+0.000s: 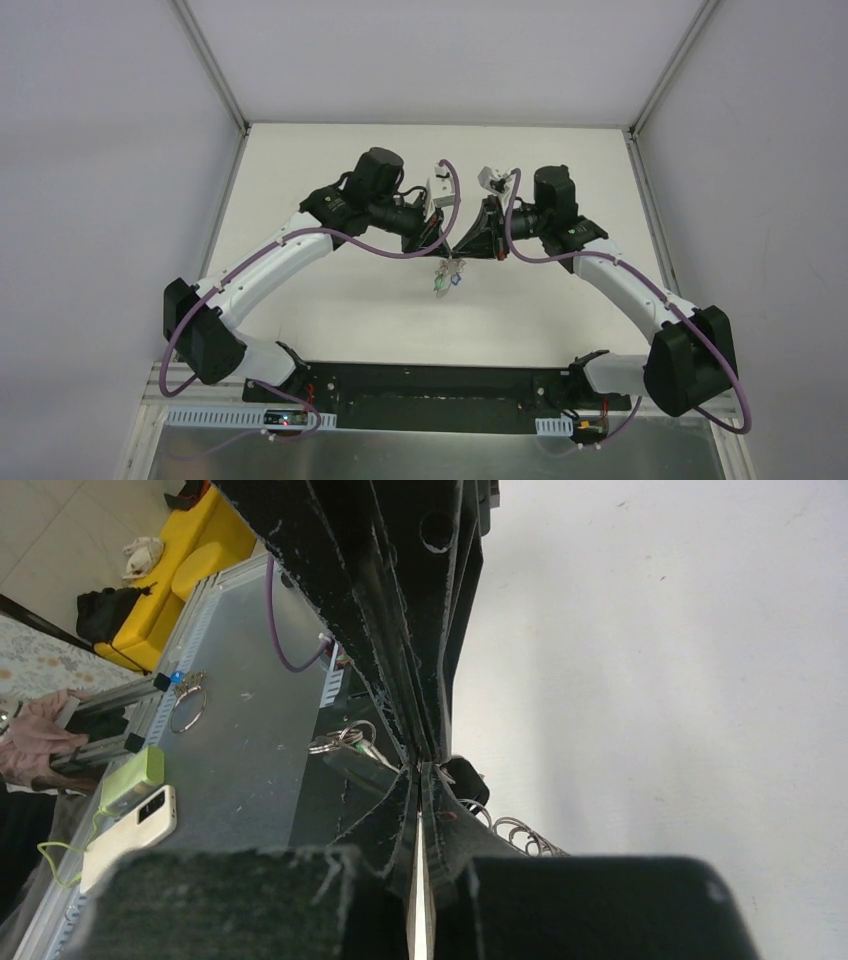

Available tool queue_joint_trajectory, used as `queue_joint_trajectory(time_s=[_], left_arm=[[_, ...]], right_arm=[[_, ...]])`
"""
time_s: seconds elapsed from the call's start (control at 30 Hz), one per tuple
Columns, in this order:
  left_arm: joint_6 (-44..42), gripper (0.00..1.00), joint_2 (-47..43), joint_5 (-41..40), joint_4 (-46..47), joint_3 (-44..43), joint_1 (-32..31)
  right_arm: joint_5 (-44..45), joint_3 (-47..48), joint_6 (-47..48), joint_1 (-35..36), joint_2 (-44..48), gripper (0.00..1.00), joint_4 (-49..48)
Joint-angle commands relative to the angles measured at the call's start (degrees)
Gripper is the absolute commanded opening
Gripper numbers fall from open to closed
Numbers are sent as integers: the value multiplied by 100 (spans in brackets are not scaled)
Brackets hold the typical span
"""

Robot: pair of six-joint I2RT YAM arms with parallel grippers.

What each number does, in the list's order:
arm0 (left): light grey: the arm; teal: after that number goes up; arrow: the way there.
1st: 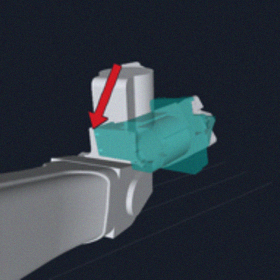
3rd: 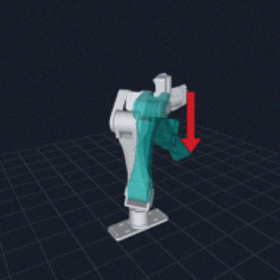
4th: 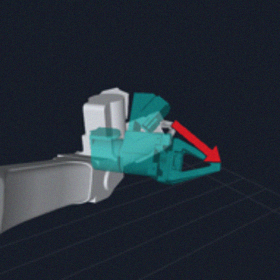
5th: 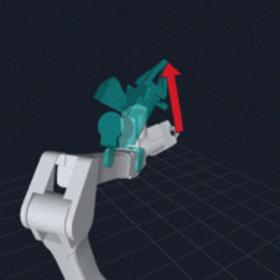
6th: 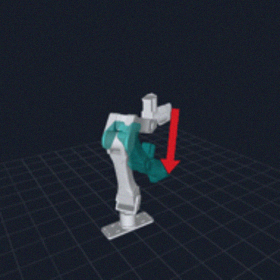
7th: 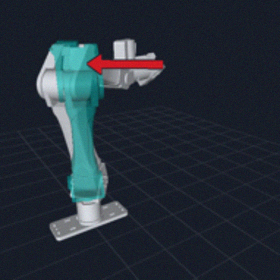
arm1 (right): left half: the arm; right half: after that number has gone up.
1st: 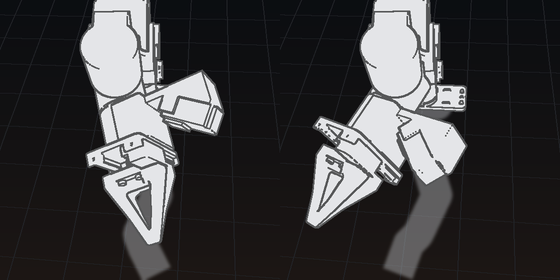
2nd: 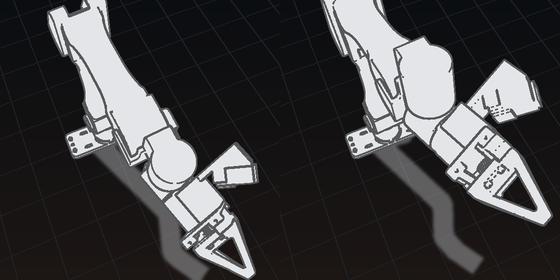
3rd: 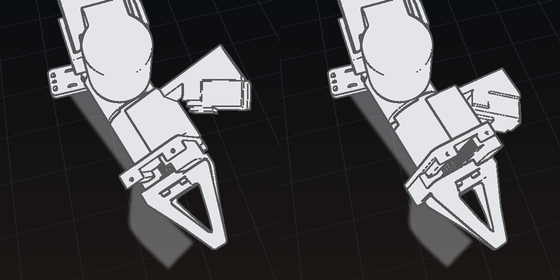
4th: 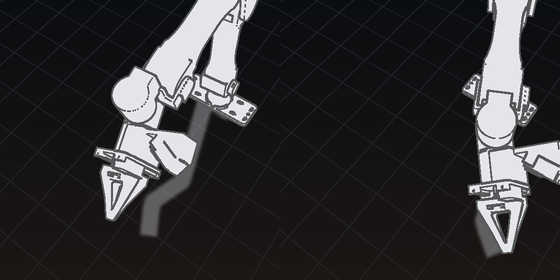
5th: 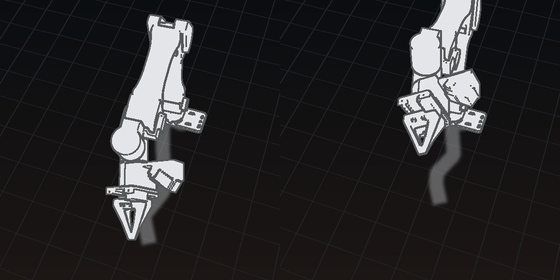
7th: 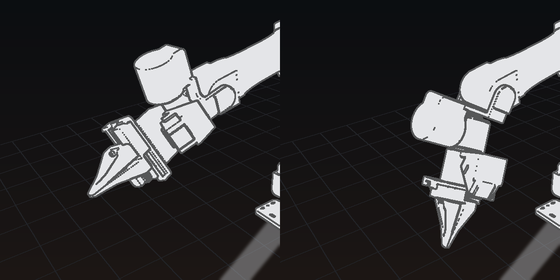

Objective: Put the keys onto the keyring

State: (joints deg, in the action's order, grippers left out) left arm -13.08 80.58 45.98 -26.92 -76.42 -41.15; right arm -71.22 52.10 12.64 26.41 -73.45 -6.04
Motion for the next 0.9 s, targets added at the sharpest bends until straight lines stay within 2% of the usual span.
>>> queue_joint_trajectory(time_s=[0.0,0.13,0.3,0.7,0.87], left_arm=[[-43,12,-405,102,907,410,102],[-85,25,-574,16,1222,690,127],[21,29,-506,-47,1433,708,122],[-261,29,-636,-211,1265,686,220],[-139,29,-532,29,1347,593,229]], right_arm=[[-205,142,-768,-154,87,0,-898],[-193,-104,-1909,-226,0,0,-2098],[-164,-384,-2971,-295,-177,0,-3513],[-257,-551,-3019,-409,-159,0,-3609],[-282,-558,-3091,-402,-178,0,-3695]])
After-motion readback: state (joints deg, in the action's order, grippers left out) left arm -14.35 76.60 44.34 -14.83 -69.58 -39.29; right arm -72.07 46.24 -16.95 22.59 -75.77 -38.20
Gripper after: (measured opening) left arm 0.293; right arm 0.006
